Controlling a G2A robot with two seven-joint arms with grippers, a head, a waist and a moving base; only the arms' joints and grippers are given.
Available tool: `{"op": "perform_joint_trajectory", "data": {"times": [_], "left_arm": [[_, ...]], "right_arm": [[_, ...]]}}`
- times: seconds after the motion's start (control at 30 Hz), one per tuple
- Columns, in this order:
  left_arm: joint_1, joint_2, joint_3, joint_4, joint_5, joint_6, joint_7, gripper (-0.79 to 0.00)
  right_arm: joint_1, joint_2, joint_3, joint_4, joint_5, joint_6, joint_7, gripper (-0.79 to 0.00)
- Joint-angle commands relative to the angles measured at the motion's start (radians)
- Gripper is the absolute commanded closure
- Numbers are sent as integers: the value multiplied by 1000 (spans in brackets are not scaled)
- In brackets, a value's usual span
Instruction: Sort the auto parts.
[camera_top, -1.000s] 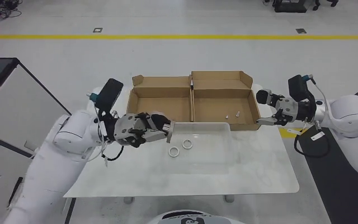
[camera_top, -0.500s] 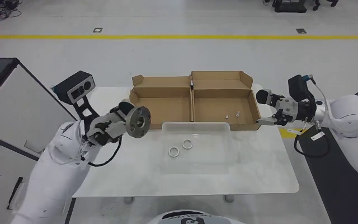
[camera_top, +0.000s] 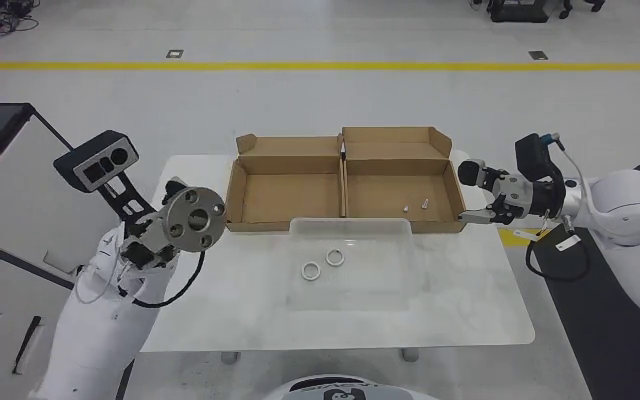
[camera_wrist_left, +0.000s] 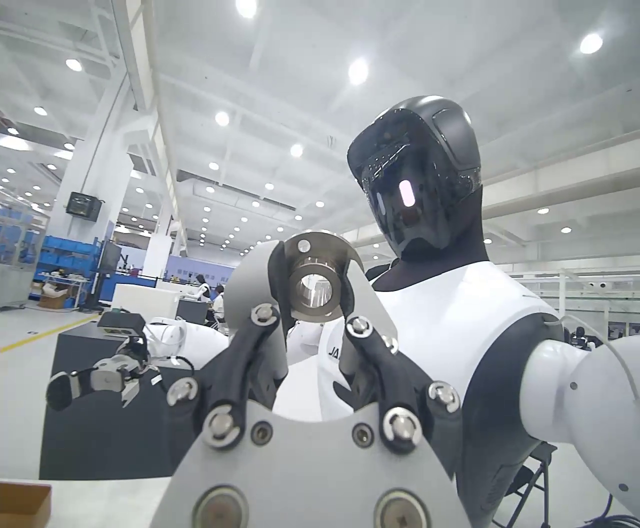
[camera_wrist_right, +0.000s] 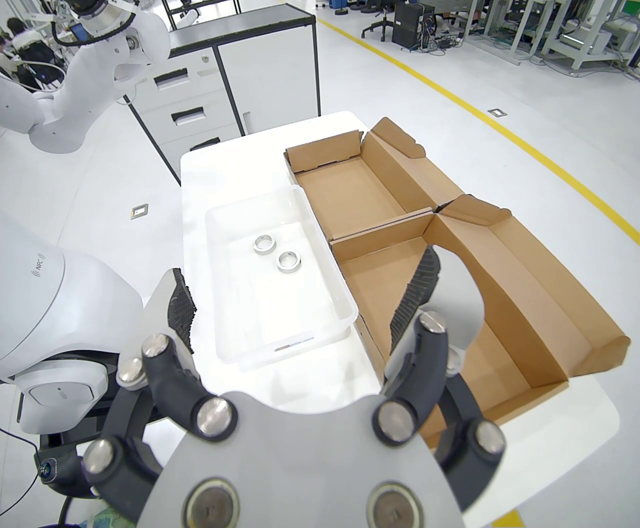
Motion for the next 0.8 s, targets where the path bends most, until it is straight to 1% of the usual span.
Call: {"op": "perform_joint_trajectory", "data": {"times": [0.0,0.13,0.2,0.33,0.47,0.67,0.77], "left_arm": [[0,0,0,0,0,0,0,0],[0,0,0,-1,1,6,5,0],[3,-3,1,-18,-2,31,40,0],[14,-9,8,-35,-58,34,75,0],[20,-14,12,-39,-118,33,82,0],[20,-19,7,-31,-139,40,46,0],[14,-19,-8,-18,-90,47,10,0]], "right_arm": [[0,0,0,0,0,0,0,-785],[0,0,0,0,0,0,0,-785],[0,0,0,0,0,0,0,-785],[0,0,0,0,0,0,0,-785],[0,0,0,0,0,0,0,-785],[0,0,0,0,0,0,0,-785],[0,0,0,0,0,0,0,-785]]}}
